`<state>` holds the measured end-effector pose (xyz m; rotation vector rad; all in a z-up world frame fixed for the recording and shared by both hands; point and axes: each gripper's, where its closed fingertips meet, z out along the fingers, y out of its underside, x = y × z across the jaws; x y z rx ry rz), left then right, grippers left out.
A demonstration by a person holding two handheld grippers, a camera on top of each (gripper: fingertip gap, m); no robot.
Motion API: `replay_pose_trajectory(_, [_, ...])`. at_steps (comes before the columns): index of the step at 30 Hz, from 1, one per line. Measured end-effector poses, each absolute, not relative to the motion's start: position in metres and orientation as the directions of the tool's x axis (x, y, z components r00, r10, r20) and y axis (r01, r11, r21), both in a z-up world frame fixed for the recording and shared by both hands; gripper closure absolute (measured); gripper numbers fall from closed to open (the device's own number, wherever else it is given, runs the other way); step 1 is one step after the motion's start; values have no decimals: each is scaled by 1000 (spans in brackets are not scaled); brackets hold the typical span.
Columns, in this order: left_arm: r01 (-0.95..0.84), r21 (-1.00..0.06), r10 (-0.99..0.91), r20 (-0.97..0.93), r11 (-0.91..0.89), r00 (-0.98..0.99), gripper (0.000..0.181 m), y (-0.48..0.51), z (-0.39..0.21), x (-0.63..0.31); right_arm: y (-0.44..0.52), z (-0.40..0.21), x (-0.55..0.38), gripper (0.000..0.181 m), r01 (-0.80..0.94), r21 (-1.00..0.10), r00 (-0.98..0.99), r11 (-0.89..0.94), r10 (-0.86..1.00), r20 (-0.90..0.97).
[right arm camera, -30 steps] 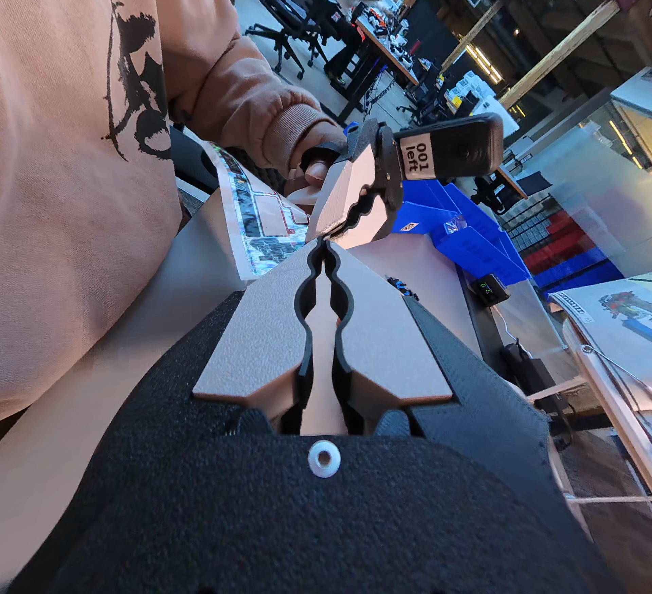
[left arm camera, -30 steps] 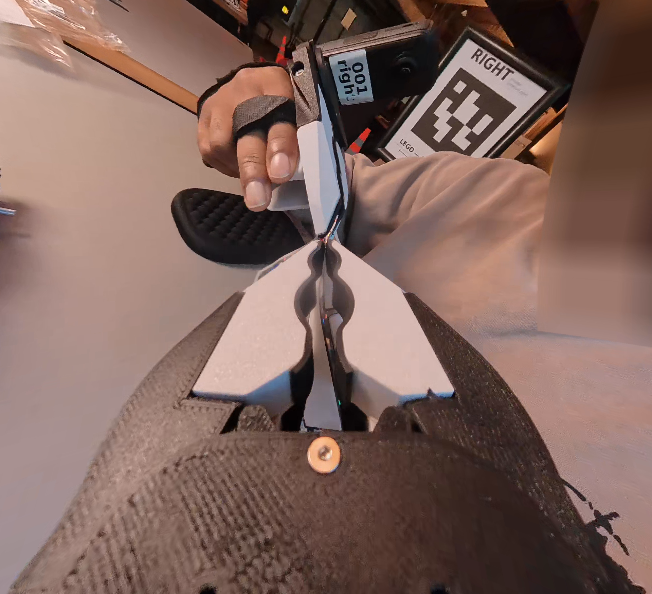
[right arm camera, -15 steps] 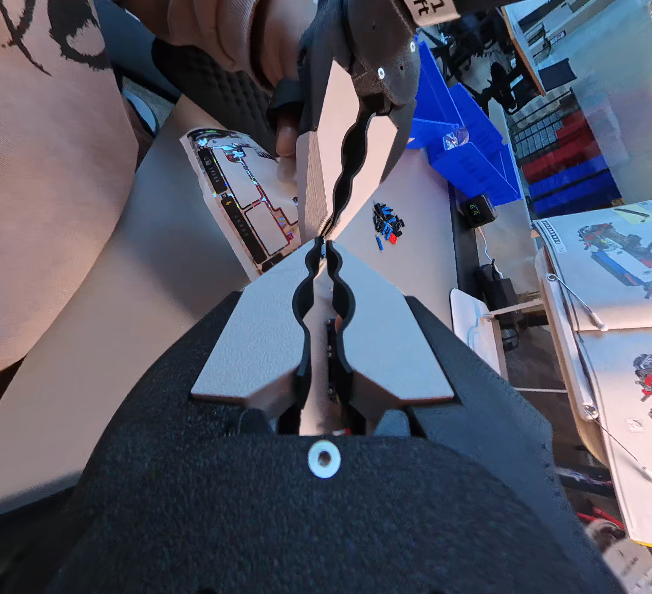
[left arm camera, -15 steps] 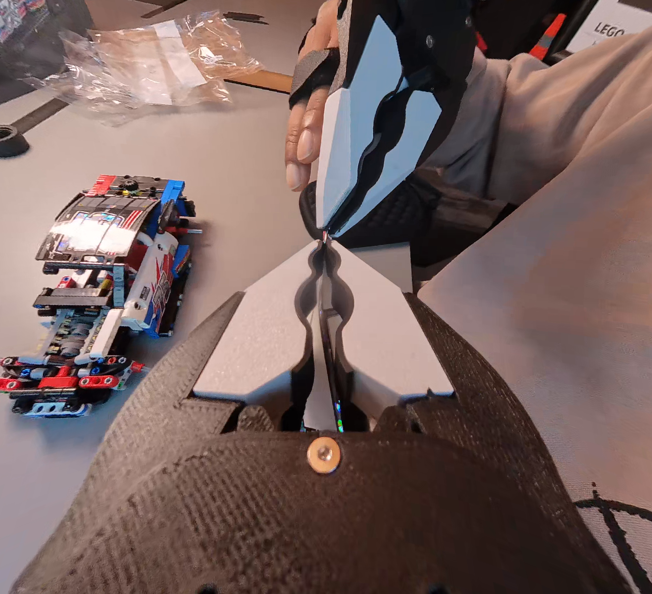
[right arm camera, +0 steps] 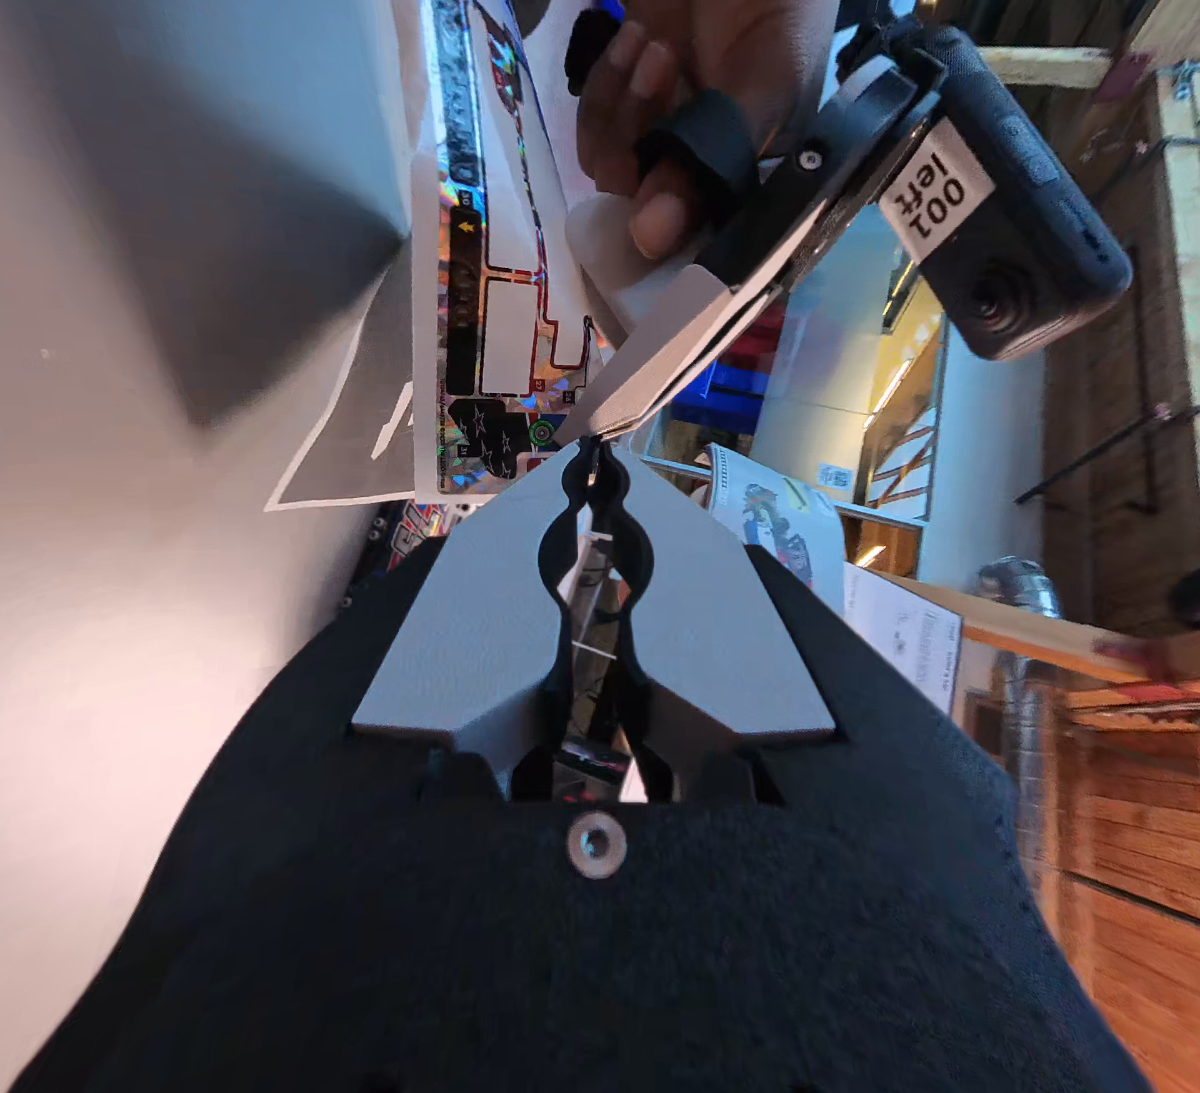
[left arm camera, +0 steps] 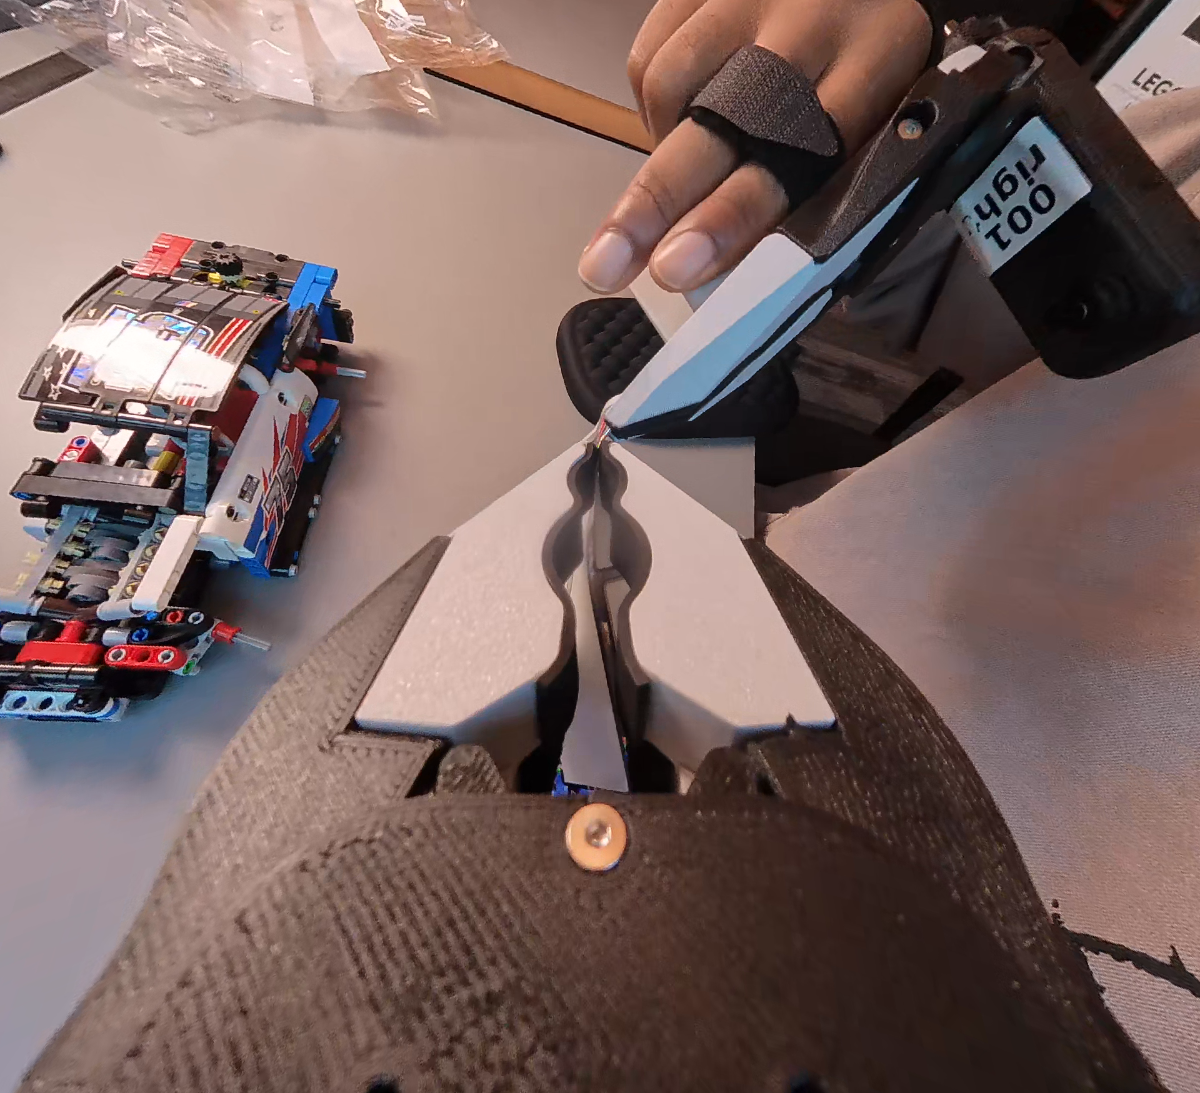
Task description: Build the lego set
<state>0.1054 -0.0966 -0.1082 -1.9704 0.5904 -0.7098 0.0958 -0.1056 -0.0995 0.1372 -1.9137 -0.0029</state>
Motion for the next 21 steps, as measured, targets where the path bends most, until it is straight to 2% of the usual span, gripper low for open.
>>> replay_pose_trajectory(5, [-107, -881, -637, 244, -460, 731, 181, -93, -109, 102, -107, -100, 100, 181, -123, 142, -284, 982, -172, 943])
replay_pose_trajectory(8, [-90, -880, -636, 263, -466, 725, 181, -92, -108, 99, -108, -103, 104, 181, -128, 124, -292, 984, -157, 944])
replay_pose_trajectory(10, [-118, -884, -634, 226, -453, 739, 181, -93, -109, 98, -107, -99, 106, 180, -111, 22, -308, 994, -56, 950])
replay_pose_trajectory(13, [-128, -885, -632, 211, -447, 746, 181, -93, -110, 98, -104, -87, 105, 178, -55, -245, -348, 968, 211, 913])
replay_pose_trajectory(16, [-157, -889, -631, 171, -430, 757, 181, -92, -110, 99, -102, -81, 103, 175, 27, -486, -413, 873, 452, 790])
replay_pose_trajectory(18, [-188, -891, -631, 132, -413, 764, 181, -92, -110, 101, -103, -83, 103, 174, 67, -564, -457, 823, 527, 716])
replay_pose_trajectory(21, [-235, -890, -625, 69, -391, 778, 181, -91, -110, 101, -103, -89, 102, 175, 111, -604, -498, 789, 570, 653])
